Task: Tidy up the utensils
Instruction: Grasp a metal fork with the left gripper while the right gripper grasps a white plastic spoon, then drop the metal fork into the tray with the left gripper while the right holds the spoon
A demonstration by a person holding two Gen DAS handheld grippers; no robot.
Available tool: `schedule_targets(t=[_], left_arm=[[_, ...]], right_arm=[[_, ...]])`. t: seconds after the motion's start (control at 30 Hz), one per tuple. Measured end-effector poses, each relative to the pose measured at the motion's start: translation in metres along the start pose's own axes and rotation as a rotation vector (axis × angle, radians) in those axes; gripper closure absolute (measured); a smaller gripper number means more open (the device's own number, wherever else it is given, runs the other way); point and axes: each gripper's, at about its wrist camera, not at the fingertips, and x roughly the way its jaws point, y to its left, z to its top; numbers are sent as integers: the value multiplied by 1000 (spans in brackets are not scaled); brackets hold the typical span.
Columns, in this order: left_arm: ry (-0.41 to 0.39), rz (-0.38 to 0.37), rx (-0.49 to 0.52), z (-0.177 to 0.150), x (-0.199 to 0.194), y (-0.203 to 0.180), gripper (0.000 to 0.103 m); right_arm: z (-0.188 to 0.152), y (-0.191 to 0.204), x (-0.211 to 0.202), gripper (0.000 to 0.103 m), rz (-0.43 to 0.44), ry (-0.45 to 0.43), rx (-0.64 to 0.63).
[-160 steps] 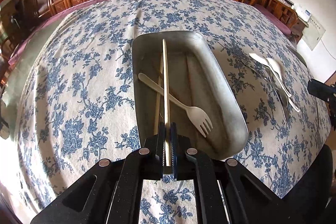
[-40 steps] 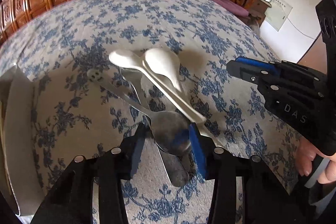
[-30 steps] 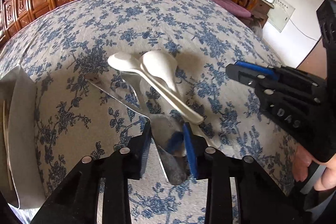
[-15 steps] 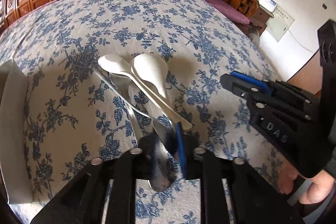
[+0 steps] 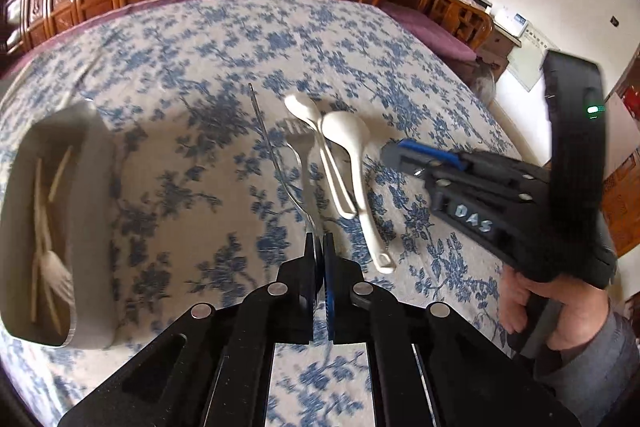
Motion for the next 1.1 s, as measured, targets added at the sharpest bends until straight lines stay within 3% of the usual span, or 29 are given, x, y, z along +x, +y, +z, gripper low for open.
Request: schedule_targets(t=[0.37, 0.87, 1.1], left_arm=[[-16, 17, -21, -1, -12, 22, 101], [-26, 35, -5, -1, -13, 23, 100], [-28, 62, 18, -1, -18, 18, 100]], right_arm=[[4, 30, 35, 85, 36, 53, -50], [0, 41, 48, 85, -125, 90, -171], [-1, 39, 47, 88, -128, 97, -160]])
